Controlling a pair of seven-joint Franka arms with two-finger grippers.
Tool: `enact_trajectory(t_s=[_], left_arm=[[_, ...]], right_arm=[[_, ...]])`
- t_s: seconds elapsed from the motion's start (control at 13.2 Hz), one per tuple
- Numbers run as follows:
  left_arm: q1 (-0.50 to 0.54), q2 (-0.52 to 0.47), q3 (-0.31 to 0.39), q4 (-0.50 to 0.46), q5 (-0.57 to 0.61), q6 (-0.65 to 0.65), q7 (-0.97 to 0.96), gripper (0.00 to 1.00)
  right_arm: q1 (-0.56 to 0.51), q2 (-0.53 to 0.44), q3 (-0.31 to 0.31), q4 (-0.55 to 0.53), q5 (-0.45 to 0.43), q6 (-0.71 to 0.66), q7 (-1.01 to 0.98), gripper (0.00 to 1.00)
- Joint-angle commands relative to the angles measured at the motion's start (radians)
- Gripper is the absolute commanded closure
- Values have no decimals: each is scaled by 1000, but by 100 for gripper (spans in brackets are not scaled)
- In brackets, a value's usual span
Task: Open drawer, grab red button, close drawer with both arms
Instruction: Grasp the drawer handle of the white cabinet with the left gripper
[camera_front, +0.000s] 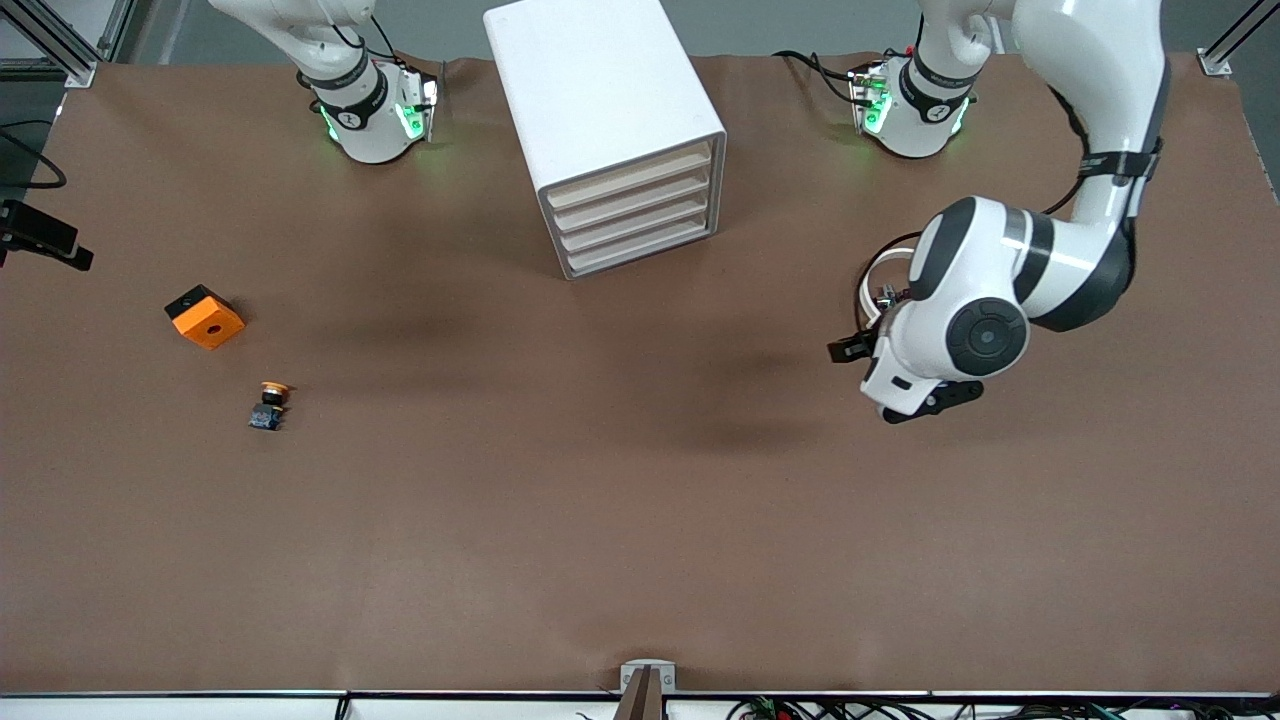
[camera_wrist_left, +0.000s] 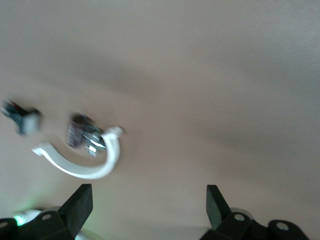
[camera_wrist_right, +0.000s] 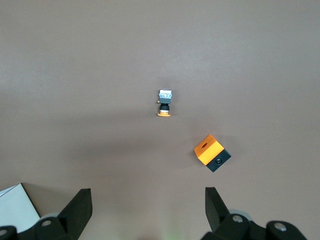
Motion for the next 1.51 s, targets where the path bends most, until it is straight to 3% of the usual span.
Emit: enact_trajectory(t_s=[0.0, 0.38, 0.61, 1.06, 1.44], left_arm=[[-16, 82, -5, 95, -112, -8, -229, 0], [-18, 182, -98, 152, -258, -14, -575, 0], [-21, 240, -109, 194, -376, -32, -796, 0], [-62, 330, -115, 232, -556, -219, -1167, 0], [-105, 397, -114, 231, -666, -264, -1337, 0]], right_arm=[[-18, 17, 11, 31, -8, -18, -14, 0], [-18, 35, 11, 33, -30, -13, -14, 0], [-18, 41, 11, 33, -60, 40, -13, 0], [-20, 113, 9, 30, -70, 36, 1, 0], [-2, 112, 16, 27, -58, 8, 209, 0]])
